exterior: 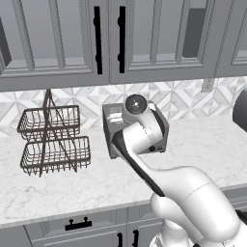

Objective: Start the toaster. Once the lever pops up, take the bread to the plate on the dining counter.

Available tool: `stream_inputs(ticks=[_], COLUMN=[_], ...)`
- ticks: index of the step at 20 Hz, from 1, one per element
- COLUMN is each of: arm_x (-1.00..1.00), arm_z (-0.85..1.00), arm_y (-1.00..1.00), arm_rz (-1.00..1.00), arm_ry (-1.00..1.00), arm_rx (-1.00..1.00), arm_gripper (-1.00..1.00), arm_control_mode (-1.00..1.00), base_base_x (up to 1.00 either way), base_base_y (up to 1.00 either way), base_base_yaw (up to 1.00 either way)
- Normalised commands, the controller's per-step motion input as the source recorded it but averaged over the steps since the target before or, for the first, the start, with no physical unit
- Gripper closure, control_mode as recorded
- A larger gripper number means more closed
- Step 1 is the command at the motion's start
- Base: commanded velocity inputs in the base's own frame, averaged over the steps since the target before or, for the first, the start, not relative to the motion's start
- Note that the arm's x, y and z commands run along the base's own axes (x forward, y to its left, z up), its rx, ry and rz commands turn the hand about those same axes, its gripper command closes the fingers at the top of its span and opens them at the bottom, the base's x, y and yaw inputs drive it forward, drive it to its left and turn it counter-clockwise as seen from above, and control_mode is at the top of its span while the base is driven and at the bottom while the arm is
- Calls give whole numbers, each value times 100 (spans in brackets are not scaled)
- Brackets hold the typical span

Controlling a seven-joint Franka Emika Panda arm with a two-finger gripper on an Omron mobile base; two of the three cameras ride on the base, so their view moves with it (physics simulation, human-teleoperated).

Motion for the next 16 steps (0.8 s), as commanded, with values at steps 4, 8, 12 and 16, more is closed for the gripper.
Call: stream_inputs(ticks=[4, 8, 12, 16], arm_x=[0, 0, 0, 0], arm_z=[0, 0, 0, 0], arm_y=[0, 0, 0, 0], arm_rz=[0, 0, 0, 0], arm_ry=[0, 0, 0, 0], arm_rx=[0, 0, 0, 0], arm_gripper=[-100, -100, -100, -100], arm_control_mode=[-100, -100, -100, -100], base_base_x=[0, 0, 0, 0], base_base_y=[0, 0, 0, 0], base_base_yaw=[0, 0, 0, 0])
